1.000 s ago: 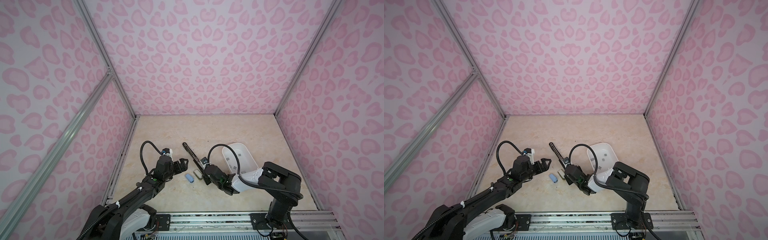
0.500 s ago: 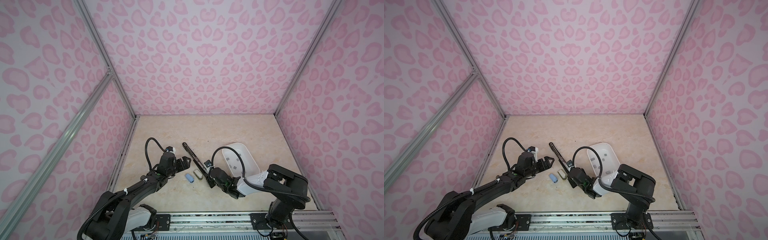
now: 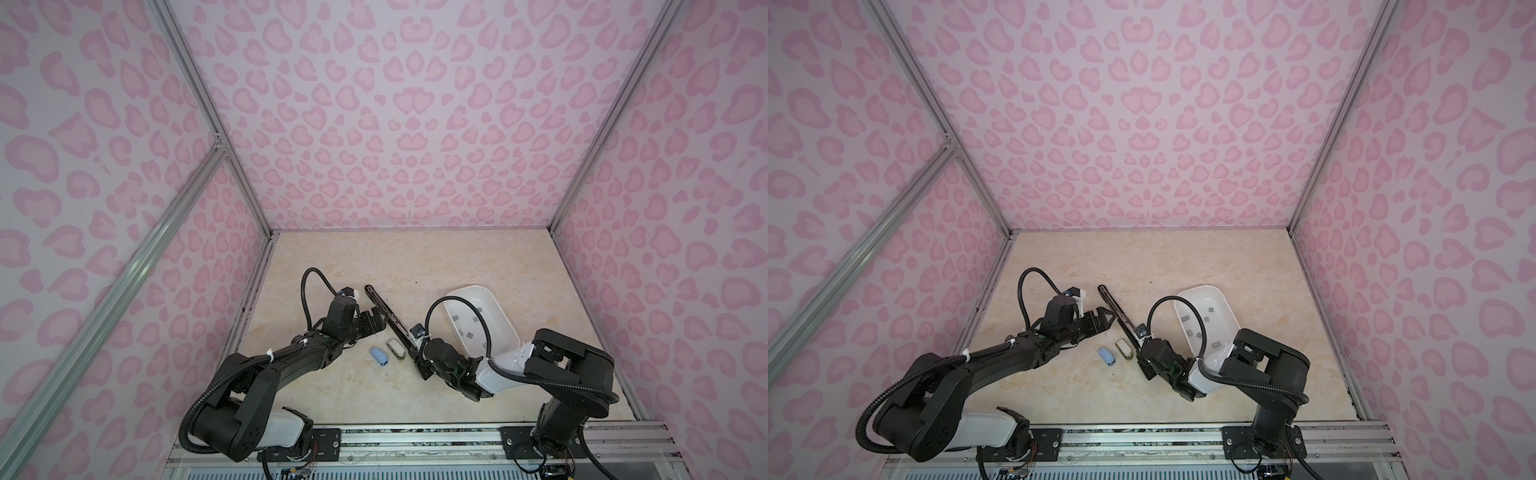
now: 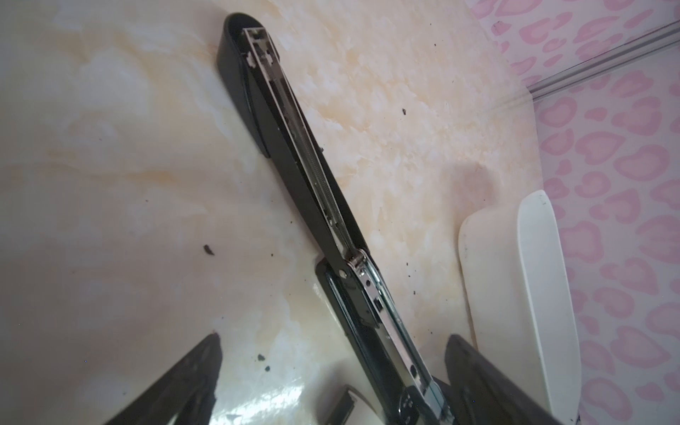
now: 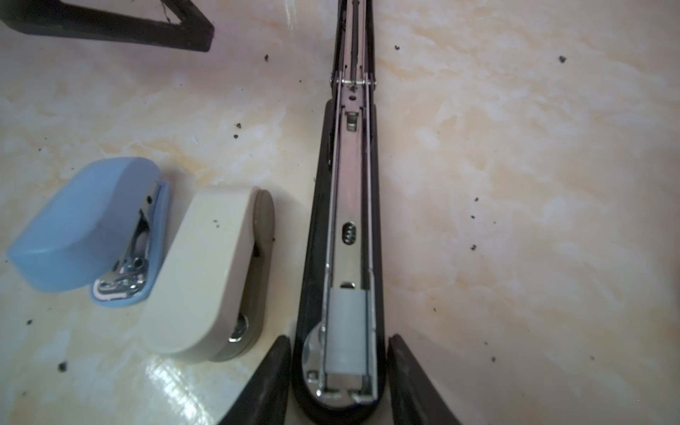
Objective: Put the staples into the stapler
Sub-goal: 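Reach the left gripper to the raised top of the long black stapler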
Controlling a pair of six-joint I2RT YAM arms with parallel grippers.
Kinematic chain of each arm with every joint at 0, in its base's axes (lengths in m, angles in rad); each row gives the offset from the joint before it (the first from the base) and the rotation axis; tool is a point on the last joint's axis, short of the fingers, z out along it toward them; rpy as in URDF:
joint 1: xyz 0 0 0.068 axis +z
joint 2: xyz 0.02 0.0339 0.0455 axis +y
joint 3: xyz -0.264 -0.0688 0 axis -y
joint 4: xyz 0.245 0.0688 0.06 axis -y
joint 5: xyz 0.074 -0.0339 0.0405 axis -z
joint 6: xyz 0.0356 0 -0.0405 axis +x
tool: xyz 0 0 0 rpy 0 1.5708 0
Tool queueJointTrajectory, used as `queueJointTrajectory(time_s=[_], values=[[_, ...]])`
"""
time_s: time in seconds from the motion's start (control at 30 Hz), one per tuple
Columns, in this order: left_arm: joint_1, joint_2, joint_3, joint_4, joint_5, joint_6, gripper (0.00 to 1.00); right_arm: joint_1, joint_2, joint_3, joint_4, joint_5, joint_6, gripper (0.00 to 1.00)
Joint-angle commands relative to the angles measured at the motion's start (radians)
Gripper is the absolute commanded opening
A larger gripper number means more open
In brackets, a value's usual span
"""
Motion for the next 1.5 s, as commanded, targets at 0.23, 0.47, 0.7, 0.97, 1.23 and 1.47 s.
queueJointTrajectory(time_s=[0.23,0.47,0.7,0.97,1.23,1.47], values=[[0.001,0.108,0.056,0.107,0.072,-0.031,0.95,-0.006,0.055,0.006,0.001,-0.028,-0.006,0.35],[0.001,0.181,0.093,0.138,0.093,-0.047,0.95,-0.014,0.054,0.000,0.013,-0.047,0.001,0.31],[0.015,0.301,0.168,0.160,0.082,-0.050,0.95,-0.014,0.050,-0.013,0.033,-0.070,0.009,0.29],[0.091,0.397,0.244,0.204,0.127,-0.062,0.95,-0.013,0.042,-0.042,0.064,-0.086,0.020,0.29],[0.136,0.481,0.345,0.250,0.225,-0.068,0.95,-0.014,0.051,-0.045,0.086,-0.102,0.024,0.29],[0.153,0.519,0.397,0.281,0.274,-0.081,0.95,-0.013,0.059,-0.046,0.098,-0.107,0.025,0.28]])
